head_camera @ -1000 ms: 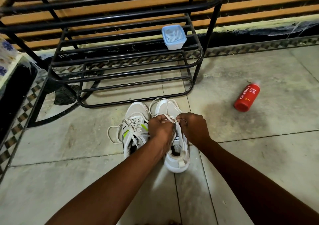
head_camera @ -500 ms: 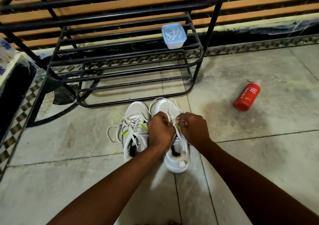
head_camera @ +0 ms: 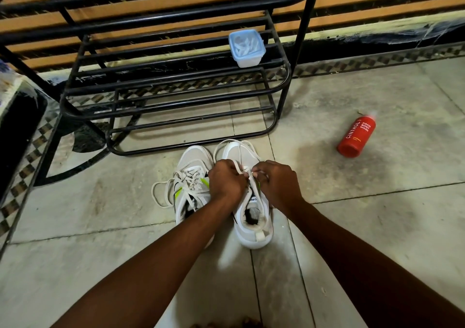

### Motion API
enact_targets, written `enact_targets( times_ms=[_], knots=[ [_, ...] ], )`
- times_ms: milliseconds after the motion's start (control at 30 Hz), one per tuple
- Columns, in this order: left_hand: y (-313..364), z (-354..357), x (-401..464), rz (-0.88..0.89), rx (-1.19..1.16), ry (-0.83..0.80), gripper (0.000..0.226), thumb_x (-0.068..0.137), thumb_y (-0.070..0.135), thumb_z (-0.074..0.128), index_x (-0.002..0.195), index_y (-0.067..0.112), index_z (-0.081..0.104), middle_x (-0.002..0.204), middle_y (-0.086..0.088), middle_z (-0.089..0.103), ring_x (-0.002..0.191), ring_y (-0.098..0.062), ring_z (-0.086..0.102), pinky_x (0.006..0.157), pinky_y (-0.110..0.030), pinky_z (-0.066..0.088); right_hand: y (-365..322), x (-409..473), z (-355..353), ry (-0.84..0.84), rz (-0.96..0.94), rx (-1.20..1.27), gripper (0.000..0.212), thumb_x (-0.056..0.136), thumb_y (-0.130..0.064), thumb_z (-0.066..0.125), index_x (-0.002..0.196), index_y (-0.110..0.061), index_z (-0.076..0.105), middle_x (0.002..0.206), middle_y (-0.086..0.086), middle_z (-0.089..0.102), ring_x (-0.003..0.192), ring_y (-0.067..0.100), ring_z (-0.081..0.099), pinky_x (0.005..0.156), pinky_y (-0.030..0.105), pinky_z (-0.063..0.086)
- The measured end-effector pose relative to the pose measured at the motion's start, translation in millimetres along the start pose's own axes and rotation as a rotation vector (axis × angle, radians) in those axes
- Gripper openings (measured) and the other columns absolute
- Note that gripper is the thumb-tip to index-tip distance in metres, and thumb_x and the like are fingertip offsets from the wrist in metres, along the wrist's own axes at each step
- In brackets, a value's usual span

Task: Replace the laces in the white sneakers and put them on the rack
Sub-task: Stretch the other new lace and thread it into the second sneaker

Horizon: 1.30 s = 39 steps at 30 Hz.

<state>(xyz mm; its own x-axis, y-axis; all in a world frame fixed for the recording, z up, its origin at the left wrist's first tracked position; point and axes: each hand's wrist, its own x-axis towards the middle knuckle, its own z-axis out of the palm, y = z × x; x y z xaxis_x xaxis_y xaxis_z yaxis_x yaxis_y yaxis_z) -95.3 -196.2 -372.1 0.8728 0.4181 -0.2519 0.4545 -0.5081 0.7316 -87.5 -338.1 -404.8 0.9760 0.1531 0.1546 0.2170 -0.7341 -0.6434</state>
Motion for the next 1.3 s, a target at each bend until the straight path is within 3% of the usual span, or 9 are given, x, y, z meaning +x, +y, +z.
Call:
enact_targets(
  times_ms=[100,367,500,633,733,900,1033,1133,1300],
  knots=[
    [7.8,-1.8,0.2,-0.131,-0.137,0.004,0.013,0.074,0.005,0.084,0.072,0.015,0.076,0.073,0.005,0.075,0.077,-0.013,0.074,0.078,-0.030,0.061,-0.6,1.5,-1.4,-0.005,-0.010,0.003,0.022,0.087,-0.029,0.053,0.092,-0.025,0.074,0.092,-0.007,0.074,0.082,0.019,0.068,0.067,0.029,0.048],
    [12.4,-1.2,1.3,-0.246,-0.287,0.039,0.013,0.077,-0.005,0.082,0.082,0.005,0.078,0.074,0.001,0.076,0.049,0.005,0.061,0.046,-0.008,0.045,0.5,6.2,2.2,-0.007,-0.029,-0.090,0.007,0.091,-0.022,0.061,0.087,-0.023,0.066,0.084,-0.003,0.068,0.077,0.025,0.064,0.060,0.028,0.033],
    [3.0,0.6,-2.6,-0.066,-0.167,-0.001,0.013,0.079,0.005,0.082,0.079,0.016,0.074,0.073,0.005,0.075,0.070,-0.007,0.072,0.075,-0.028,0.061,-1.2,6.6,1.9,0.003,-0.079,-0.132,0.017,0.089,-0.028,0.048,0.087,-0.020,0.063,0.080,0.000,0.061,0.067,0.030,0.062,0.058,0.027,0.032],
    [-6.2,5.1,-13.5,0.206,0.097,0.055,0.016,0.080,0.002,0.068,0.090,0.014,0.068,0.096,-0.003,0.065,0.090,-0.018,0.060,0.080,-0.031,0.050,-8.1,2.7,2.7,0.028,-0.119,-0.186,0.031,0.085,-0.034,0.034,0.090,-0.016,0.059,0.084,0.002,0.055,0.062,0.032,0.057,0.054,0.029,0.034],
    [-7.8,3.9,-14.3,0.214,0.156,0.074,0.020,0.081,0.006,0.077,0.096,0.008,0.064,0.109,-0.005,0.050,0.092,-0.016,0.045,0.077,-0.020,0.033,-7.2,2.6,0.0,0.022,-0.113,-0.193,0.025,0.088,-0.033,0.041,0.094,-0.014,0.056,0.092,0.003,0.054,0.067,0.032,0.057,0.056,0.029,0.036],
    [-9.8,5.2,-15.6,0.182,0.126,0.079,0.027,0.081,0.012,0.084,0.101,0.010,0.065,0.108,-0.002,0.049,0.090,-0.018,0.052,0.078,-0.027,0.043,-11.5,4.6,-16.3,0.060,-0.220,-0.329,0.016,0.083,-0.018,0.045,0.093,-0.009,0.054,0.094,0.009,0.052,0.052,0.031,0.052,0.045,0.026,0.030],
    [-13.5,7.9,-17.5,0.206,0.065,0.094,0.033,0.079,0.008,0.084,0.103,0.011,0.061,0.112,-0.002,0.046,0.090,-0.019,0.052,0.085,-0.032,0.050,-0.2,9.3,-34.1,0.083,-0.057,-0.339,0.032,0.069,0.005,0.060,0.096,-0.008,0.050,0.104,0.011,0.049,0.058,0.034,0.052,0.047,0.032,0.036],
    [-14.6,7.8,-18.7,0.243,0.050,0.116,0.047,0.075,0.002,0.086,0.103,0.015,0.050,0.116,-0.002,0.034,0.090,-0.017,0.049,0.082,-0.022,0.045,20.0,14.0,-52.6,0.201,0.104,-0.248,0.031,0.069,0.006,0.057,0.095,-0.007,0.046,0.105,0.012,0.047,0.066,0.035,0.049,0.052,0.037,0.039],
    [-14.1,8.9,-21.1,0.248,0.059,0.159,0.075,0.069,0.003,0.091,0.105,0.027,0.029,0.115,0.002,0.023,0.090,-0.018,0.049,0.081,-0.018,0.040,48.3,12.8,-68.3,0.423,0.321,0.034,0.023,0.075,0.011,0.059,0.092,-0.003,0.051,0.091,0.012,0.060,0.084,0.029,0.062,0.070,0.027,0.035]
  ],
)
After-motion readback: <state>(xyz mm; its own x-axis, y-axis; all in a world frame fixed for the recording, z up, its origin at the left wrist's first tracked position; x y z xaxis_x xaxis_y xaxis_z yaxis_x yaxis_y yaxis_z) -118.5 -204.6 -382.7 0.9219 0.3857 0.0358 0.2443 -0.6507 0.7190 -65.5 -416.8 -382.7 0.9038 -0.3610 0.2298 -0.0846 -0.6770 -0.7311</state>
